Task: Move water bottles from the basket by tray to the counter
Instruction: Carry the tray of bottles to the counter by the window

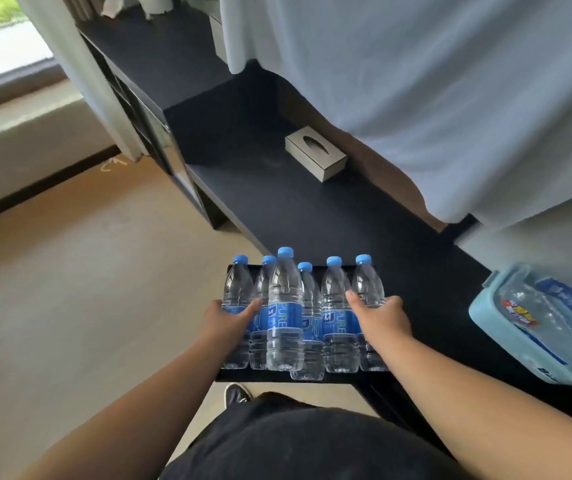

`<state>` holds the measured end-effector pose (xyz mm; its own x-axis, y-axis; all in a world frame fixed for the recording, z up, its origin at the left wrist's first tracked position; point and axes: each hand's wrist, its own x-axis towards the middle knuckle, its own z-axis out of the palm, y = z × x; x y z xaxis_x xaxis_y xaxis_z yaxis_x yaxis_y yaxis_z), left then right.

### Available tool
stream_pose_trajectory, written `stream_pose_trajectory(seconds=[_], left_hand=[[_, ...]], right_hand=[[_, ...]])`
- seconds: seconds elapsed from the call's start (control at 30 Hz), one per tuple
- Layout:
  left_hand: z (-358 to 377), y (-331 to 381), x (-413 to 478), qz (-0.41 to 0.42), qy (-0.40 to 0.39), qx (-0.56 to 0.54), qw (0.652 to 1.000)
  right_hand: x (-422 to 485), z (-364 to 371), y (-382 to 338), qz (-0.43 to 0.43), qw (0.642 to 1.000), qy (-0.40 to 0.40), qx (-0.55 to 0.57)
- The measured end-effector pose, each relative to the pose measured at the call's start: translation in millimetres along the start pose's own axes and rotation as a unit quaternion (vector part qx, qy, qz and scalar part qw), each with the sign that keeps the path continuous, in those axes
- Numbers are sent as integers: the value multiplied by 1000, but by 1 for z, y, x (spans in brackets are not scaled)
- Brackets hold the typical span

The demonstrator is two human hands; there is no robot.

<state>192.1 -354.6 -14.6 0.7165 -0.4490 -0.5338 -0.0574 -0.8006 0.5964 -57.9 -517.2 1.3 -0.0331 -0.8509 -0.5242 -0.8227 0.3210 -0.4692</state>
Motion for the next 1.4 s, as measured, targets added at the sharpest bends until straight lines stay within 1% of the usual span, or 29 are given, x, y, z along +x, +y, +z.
stream_pose_trajectory(seconds=[0.17,0.3,0.5,0.67,0.83,1.03,1.4], left_hand=[[-67,-29,45,10,39,2,999],[-115,-54,75,-7,46,-15,999],[-186,-92,102,-35,88,-42,995],[-218,-121,119,-74,115,-65,988],[-239,-137,135,-112,137,-89,980],[-257,-131,170,-139,165,-88,972],[-287,-77,261,-189,202,-134,952]], right_hand=[[-13,58,-68,-16,1000,-23,-6],[-24,102,-121,-43,999,-26,-15],[-44,163,-190,-80,994,-61,-37],[-51,201,-236,-110,986,-93,-80],[-46,234,-277,-141,979,-119,-88],[-25,262,-331,-164,970,-142,-113],[46,298,-465,-198,954,-180,-135]])
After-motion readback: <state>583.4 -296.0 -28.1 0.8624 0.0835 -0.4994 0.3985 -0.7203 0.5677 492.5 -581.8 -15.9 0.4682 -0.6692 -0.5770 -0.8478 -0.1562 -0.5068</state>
